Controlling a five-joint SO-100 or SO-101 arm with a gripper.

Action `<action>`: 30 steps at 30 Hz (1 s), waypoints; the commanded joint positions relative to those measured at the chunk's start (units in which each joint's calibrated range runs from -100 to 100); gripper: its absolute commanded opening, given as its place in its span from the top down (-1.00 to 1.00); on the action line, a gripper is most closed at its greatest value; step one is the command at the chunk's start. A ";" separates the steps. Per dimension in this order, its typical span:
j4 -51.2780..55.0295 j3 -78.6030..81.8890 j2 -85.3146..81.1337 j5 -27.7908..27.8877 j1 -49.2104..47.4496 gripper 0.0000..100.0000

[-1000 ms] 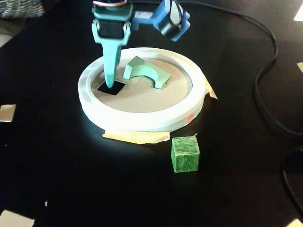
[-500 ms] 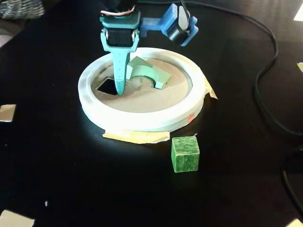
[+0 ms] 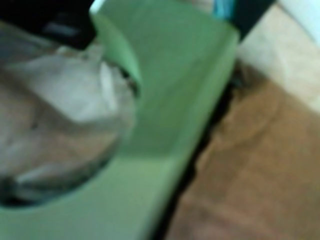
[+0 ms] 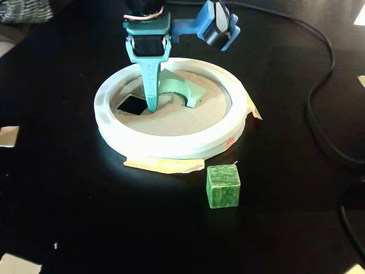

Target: Pick up the U shape block and drop it in corresponding U shaped hole

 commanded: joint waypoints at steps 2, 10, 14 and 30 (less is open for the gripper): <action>-1.74 -4.88 -0.69 1.12 3.08 -0.47; 12.71 -5.70 -9.91 0.59 2.83 -0.47; 12.71 -5.70 -13.85 0.59 2.21 -0.47; 12.71 -5.79 -13.76 -1.56 -1.79 -0.47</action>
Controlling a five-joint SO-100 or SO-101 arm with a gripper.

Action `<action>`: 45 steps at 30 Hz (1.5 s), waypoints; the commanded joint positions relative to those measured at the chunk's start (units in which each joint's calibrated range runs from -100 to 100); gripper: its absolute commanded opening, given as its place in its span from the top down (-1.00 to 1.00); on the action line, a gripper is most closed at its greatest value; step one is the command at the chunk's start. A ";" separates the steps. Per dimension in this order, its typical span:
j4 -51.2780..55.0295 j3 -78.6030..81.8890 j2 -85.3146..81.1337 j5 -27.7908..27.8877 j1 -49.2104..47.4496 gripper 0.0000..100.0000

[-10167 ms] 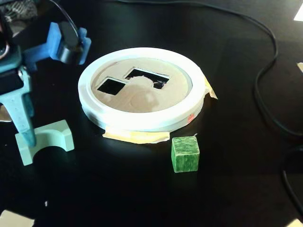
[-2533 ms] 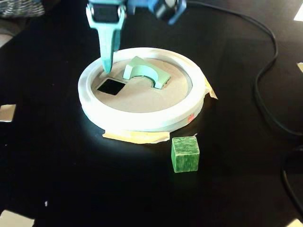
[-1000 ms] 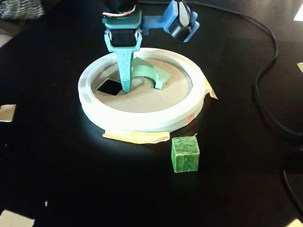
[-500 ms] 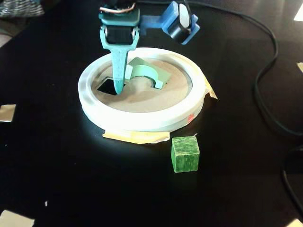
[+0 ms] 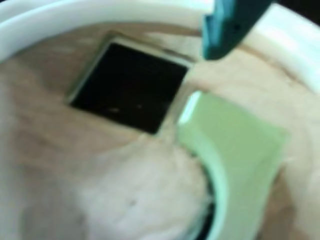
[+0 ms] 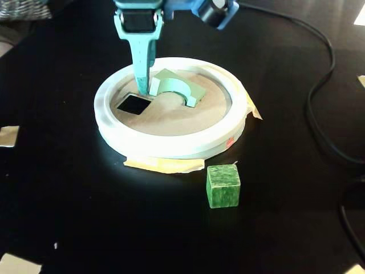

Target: Pick up the U shape block and drop it in corresponding U shaped hole

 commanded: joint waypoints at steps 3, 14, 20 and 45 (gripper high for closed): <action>0.28 -4.23 -1.90 -0.49 -1.09 -0.47; -8.75 -4.23 2.40 -0.44 0.16 -0.47; -10.55 -4.14 3.92 -0.39 -0.09 -0.47; 0.48 -3.22 -11.30 13.48 -0.84 -0.43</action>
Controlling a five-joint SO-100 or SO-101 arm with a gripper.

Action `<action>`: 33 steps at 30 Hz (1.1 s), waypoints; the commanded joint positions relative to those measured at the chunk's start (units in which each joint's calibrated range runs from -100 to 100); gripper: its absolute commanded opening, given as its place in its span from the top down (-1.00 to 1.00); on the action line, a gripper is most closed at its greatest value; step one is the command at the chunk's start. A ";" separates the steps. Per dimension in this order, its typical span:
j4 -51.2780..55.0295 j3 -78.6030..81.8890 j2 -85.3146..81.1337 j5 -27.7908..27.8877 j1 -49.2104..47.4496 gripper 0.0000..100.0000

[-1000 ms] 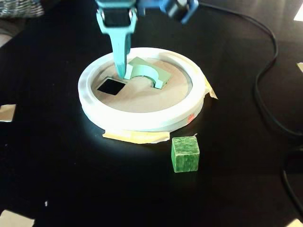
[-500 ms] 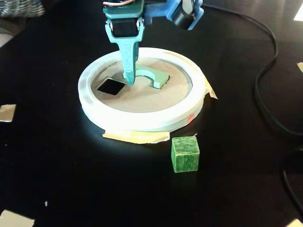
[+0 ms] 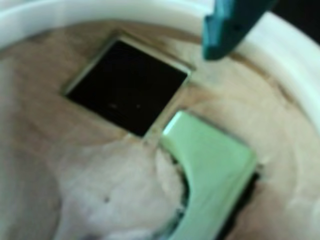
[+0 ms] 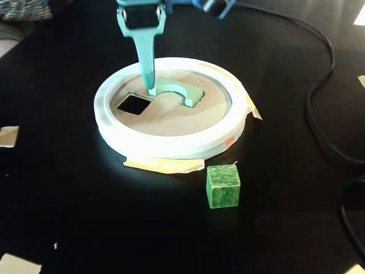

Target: Pick up the U shape block and drop it in corresponding U shaped hole

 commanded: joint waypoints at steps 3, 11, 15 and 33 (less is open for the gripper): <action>0.68 -3.04 -11.40 11.43 0.61 -0.43; 0.68 -3.04 -18.84 22.76 10.72 -0.43; 0.68 -3.04 -25.02 29.26 25.33 -0.43; 0.68 27.01 -60.75 40.10 57.79 -0.43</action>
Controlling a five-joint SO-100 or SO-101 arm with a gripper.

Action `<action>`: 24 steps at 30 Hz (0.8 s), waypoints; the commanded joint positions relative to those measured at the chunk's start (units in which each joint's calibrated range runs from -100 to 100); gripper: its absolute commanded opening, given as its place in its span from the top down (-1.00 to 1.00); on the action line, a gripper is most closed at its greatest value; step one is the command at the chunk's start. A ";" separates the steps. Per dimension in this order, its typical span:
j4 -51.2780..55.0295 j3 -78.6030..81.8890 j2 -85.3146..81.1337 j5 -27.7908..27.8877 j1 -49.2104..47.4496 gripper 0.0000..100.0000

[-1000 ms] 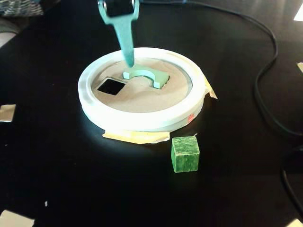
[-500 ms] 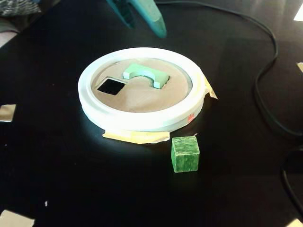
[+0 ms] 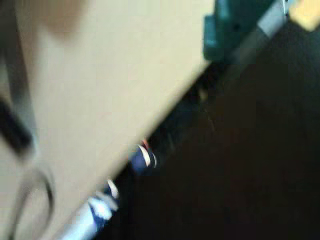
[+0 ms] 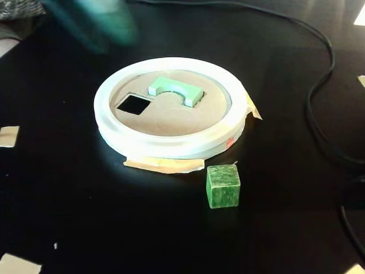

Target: Pick up the U shape block and drop it in corresponding U shaped hole

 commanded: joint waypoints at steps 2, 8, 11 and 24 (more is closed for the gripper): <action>0.58 24.35 -24.85 0.39 4.97 -0.43; -7.85 60.15 -54.32 0.39 3.22 -0.43; -16.78 79.64 -71.34 0.44 3.09 -0.43; -34.34 116.07 -90.86 13.92 2.22 -0.43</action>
